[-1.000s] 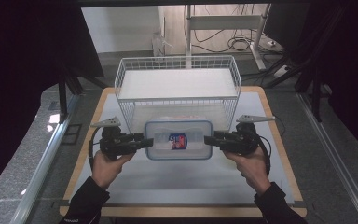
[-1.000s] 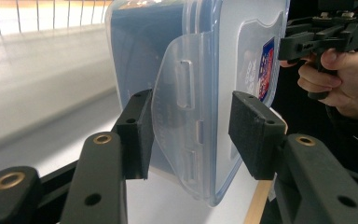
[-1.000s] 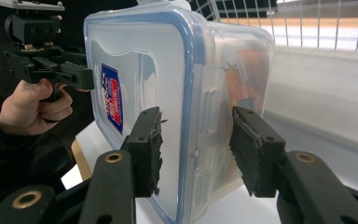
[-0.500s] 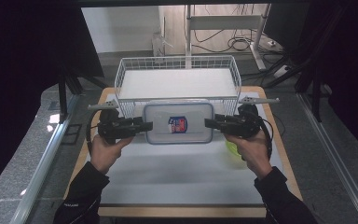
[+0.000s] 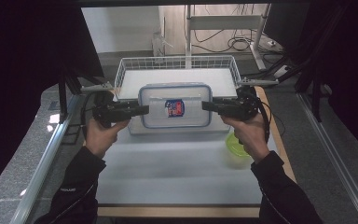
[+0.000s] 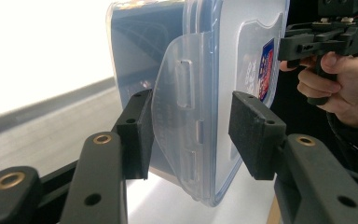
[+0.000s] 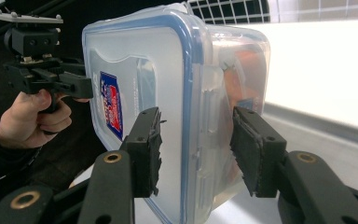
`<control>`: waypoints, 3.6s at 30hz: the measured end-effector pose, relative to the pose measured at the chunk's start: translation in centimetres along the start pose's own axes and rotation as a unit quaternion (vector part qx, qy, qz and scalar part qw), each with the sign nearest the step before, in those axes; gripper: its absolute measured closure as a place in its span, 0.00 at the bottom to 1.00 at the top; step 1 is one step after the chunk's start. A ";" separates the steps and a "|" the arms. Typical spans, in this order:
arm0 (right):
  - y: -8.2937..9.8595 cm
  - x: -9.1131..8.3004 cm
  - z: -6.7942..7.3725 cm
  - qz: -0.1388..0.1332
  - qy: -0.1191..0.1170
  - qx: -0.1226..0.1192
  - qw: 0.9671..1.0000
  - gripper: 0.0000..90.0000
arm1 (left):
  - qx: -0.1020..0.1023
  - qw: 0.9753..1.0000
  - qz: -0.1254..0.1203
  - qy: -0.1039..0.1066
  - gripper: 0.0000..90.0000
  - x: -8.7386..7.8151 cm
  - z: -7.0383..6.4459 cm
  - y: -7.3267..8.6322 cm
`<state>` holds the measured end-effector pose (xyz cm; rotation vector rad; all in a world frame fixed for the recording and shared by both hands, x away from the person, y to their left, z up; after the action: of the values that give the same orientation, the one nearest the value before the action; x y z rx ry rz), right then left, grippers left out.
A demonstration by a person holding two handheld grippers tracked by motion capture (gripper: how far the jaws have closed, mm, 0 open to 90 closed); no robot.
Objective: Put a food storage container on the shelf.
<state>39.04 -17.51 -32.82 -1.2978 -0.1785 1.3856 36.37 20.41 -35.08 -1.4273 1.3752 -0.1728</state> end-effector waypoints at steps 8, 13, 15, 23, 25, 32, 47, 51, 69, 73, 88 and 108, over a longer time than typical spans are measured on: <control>-2.3 0.2 -1.0 -0.006 -0.002 0.006 1.000 0.59 | -0.003 1.000 0.001 -0.003 0.57 -0.4 1.0 -2.3; -3.9 0.0 -1.4 -0.012 -0.002 0.006 1.000 0.59 | -0.001 1.000 -0.001 -0.004 0.57 -0.8 1.4 -4.0; -4.4 -0.1 -1.5 -0.013 -0.002 0.007 1.000 0.59 | -0.001 1.000 -0.003 -0.003 0.57 -1.0 1.5 -4.5; -6.4 -0.1 -2.3 -0.010 0.003 0.016 1.000 0.59 | -0.004 1.000 0.000 -0.002 0.57 -0.9 2.7 -6.5; -6.8 0.1 -2.6 -0.012 0.004 0.017 1.000 0.59 | -0.007 1.000 -0.001 -0.002 0.57 -0.8 3.0 -6.8; -7.8 0.8 -3.7 -0.011 0.001 0.027 1.000 0.59 | -0.018 1.000 0.000 -0.001 0.57 -0.5 4.3 -7.6; -8.5 2.2 -5.9 -0.007 0.000 0.061 0.998 0.58 | -0.049 0.999 0.007 -0.002 0.55 1.3 6.3 -7.9; -8.4 2.5 -6.4 -0.012 -0.004 0.070 0.997 0.58 | -0.054 0.999 -0.002 0.000 0.55 1.5 6.4 -7.9; -8.0 3.1 -6.7 -0.008 0.023 0.069 0.997 0.58 | -0.050 0.998 -0.024 -0.004 0.52 2.0 6.8 -7.3; -7.9 3.8 -6.6 0.003 0.043 0.063 0.997 0.58 | -0.063 0.998 -0.029 -0.001 0.48 2.2 7.3 -7.3; -7.4 3.8 -7.1 -0.012 0.030 0.076 0.997 0.61 | -0.038 0.997 -0.025 -0.068 0.26 3.0 7.1 -7.9; -5.3 4.7 -4.8 0.023 0.090 -0.022 0.995 0.99 | 0.043 0.991 0.010 -0.127 0.92 3.3 4.4 -3.9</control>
<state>47.17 -14.85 -33.46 -1.4638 -0.0566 1.3004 42.98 19.30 -35.76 -1.3138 1.1589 -0.0347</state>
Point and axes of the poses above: each handheld gripper's, and its own axes: x roughly forward along the jaws, y roughly out of its underside, z roughly to its left, the point moved 1 cm from there along x, roughly forward along the jaws, and after that the axes turned 15 degrees about z, right-handed, at the moved point
